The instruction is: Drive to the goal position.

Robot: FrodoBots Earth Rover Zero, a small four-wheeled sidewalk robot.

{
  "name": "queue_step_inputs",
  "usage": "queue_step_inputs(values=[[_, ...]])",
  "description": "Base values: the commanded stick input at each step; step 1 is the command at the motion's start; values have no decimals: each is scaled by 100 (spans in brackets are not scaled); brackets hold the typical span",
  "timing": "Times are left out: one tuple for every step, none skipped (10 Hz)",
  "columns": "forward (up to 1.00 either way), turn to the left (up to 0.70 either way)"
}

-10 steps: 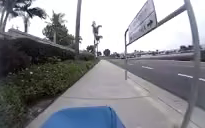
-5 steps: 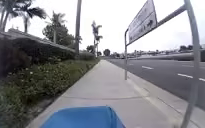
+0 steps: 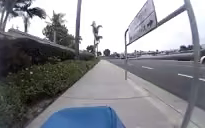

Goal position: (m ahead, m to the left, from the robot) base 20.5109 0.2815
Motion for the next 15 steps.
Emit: queue_step_inputs(values=[[100,0],[100,0],[100,0],[100,0],[100,0],[100,0],[100,0],[100,0],[100,0],[100,0],[100,0],[100,0],[100,0],[100,0],[100,0]])
